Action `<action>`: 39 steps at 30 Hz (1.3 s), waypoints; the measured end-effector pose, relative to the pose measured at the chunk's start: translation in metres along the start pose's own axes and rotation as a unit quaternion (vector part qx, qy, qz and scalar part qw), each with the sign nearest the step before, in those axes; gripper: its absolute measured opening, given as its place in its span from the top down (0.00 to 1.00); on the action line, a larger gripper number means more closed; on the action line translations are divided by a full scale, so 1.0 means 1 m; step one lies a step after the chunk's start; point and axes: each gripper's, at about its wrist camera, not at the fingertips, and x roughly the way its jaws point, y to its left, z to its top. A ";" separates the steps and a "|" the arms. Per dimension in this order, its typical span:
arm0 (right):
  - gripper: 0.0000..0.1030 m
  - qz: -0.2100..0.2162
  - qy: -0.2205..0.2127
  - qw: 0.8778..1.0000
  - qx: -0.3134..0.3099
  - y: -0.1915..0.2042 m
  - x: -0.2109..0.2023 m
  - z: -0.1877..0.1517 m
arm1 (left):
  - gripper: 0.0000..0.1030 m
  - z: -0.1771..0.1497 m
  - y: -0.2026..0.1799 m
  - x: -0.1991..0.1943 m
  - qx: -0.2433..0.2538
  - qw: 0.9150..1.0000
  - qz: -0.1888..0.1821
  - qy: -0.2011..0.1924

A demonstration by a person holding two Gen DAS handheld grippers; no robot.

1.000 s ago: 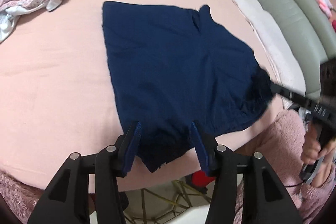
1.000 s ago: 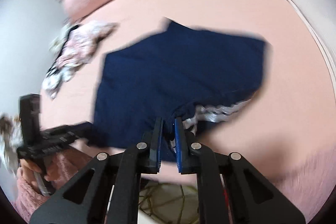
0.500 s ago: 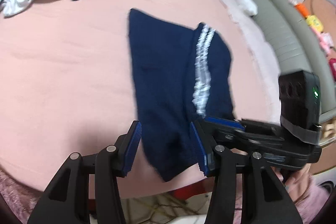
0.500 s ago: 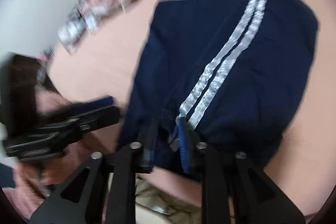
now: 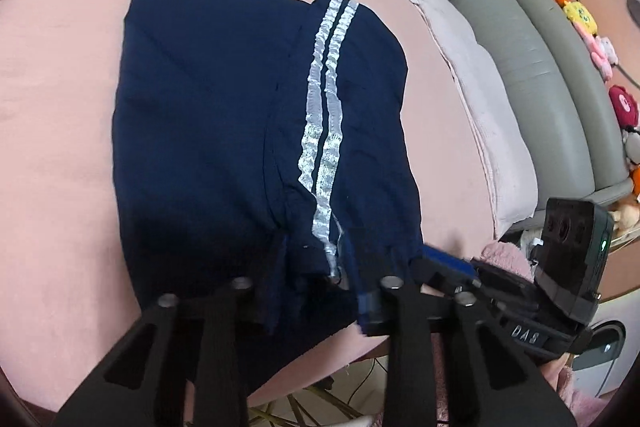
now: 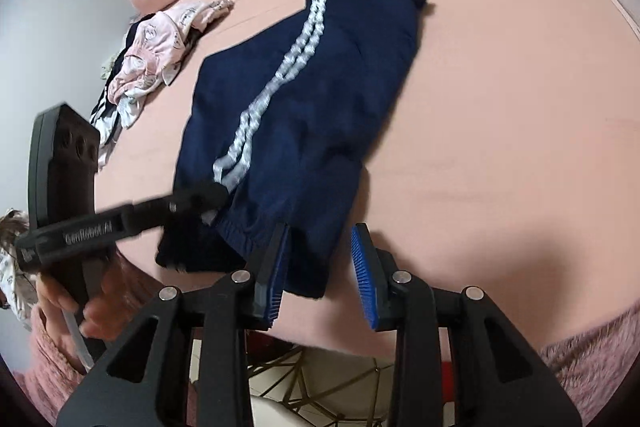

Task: Fold clothes
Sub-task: 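Fold the pants lengthwise along the white stripes with both grippers holding the waistband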

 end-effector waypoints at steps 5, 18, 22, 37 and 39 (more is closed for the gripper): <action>0.69 -0.008 -0.018 0.999 -0.028 0.018 -0.014 -0.001 | 0.88 -0.007 -0.001 -0.027 0.005 0.999 0.011 -0.043; 0.61 -0.051 0.024 0.997 -0.061 0.032 0.023 0.000 | 0.88 -0.049 0.031 -0.061 -0.039 0.997 0.061 -0.027; 0.61 -0.046 0.015 0.998 -0.051 0.024 0.009 -0.005 | 0.88 -0.051 0.030 -0.055 -0.041 0.996 0.084 -0.014; 0.58 -0.014 -0.018 1.000 -0.011 -0.004 -0.008 -0.003 | 0.85 -0.056 0.043 -0.064 -0.067 0.994 0.080 -0.016; 0.58 0.000 -0.032 0.999 -0.004 -0.007 -0.016 -0.002 | 0.83 -0.052 0.044 -0.073 -0.076 0.994 0.068 -0.031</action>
